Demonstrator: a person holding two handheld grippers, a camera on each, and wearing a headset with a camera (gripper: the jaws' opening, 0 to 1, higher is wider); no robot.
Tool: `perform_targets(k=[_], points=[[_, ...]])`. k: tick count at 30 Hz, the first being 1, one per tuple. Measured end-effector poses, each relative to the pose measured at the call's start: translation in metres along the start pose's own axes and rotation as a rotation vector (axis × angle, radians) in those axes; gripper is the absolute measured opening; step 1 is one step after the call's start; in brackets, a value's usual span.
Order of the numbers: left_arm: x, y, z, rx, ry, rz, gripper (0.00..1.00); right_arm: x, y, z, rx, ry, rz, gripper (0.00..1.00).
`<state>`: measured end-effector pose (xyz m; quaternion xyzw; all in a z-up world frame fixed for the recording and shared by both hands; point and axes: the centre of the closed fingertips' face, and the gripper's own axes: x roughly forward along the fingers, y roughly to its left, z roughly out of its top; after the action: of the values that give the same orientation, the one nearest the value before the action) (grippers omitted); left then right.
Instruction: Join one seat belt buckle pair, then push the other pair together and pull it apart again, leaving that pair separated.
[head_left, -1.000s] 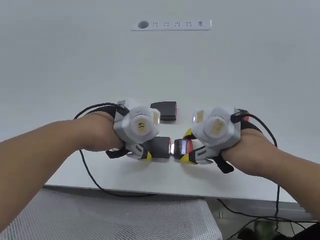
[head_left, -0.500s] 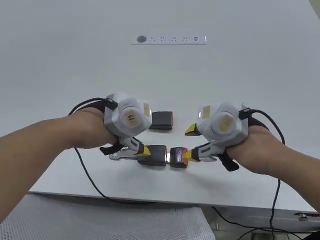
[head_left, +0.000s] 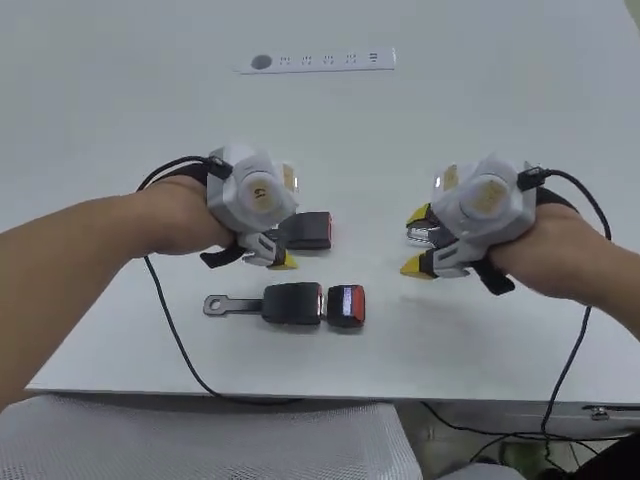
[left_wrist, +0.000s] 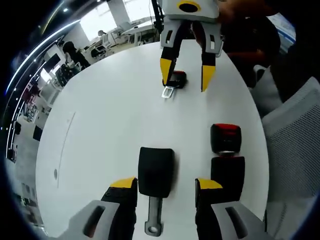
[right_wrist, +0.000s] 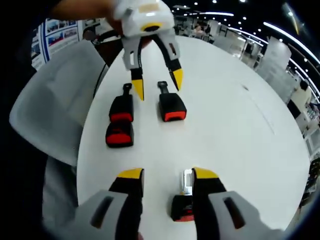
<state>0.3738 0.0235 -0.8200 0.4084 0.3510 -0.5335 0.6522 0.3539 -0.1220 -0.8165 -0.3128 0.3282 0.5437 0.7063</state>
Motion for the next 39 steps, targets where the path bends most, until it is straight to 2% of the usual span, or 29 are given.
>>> perform_targets(k=[4, 10, 14, 15, 16, 18, 20, 23, 25, 27, 32, 39], points=[[0.005, 0.008, -0.004, 0.009, 0.016, -0.009, 0.48, -0.004, -0.013, -0.018, -0.014, 0.039, -0.024, 0.38], [0.019, 0.013, -0.011, -0.003, 0.035, -0.031, 0.5, -0.007, -0.017, -0.033, -0.002, 0.064, -0.037, 0.4], [0.029, 0.012, -0.015, 0.049, 0.059, -0.038, 0.52, -0.007, -0.015, -0.045, 0.016, 0.082, -0.016, 0.4], [0.03, 0.013, -0.015, 0.042, 0.06, -0.039, 0.52, -0.007, -0.014, -0.048, 0.016, 0.089, -0.009, 0.39], [0.031, 0.013, -0.012, 0.028, 0.044, -0.051, 0.51, -0.007, -0.014, -0.049, 0.018, 0.091, -0.006, 0.38], [0.03, 0.015, -0.011, 0.034, 0.049, -0.04, 0.5, -0.007, -0.015, -0.053, 0.022, 0.098, 0.002, 0.37], [0.03, 0.011, -0.01, 0.031, 0.052, -0.06, 0.48, -0.006, -0.016, -0.056, 0.026, 0.108, 0.016, 0.35], [0.029, 0.001, -0.009, 0.038, 0.056, -0.104, 0.36, -0.006, -0.016, -0.055, 0.005, 0.106, 0.038, 0.33], [0.027, 0.003, -0.007, 0.045, 0.052, -0.084, 0.34, -0.005, -0.016, -0.054, -0.012, 0.106, 0.053, 0.33], [0.027, 0.0, -0.007, 0.041, 0.056, -0.09, 0.34, -0.005, -0.016, -0.054, -0.046, 0.102, 0.081, 0.33], [0.026, 0.0, -0.006, 0.068, 0.061, -0.101, 0.33, -0.004, -0.017, -0.054, -0.066, 0.103, 0.113, 0.32], [0.026, 0.002, -0.006, 0.05, 0.044, -0.119, 0.33, -0.004, -0.018, -0.053, -0.09, 0.135, 0.113, 0.32]])
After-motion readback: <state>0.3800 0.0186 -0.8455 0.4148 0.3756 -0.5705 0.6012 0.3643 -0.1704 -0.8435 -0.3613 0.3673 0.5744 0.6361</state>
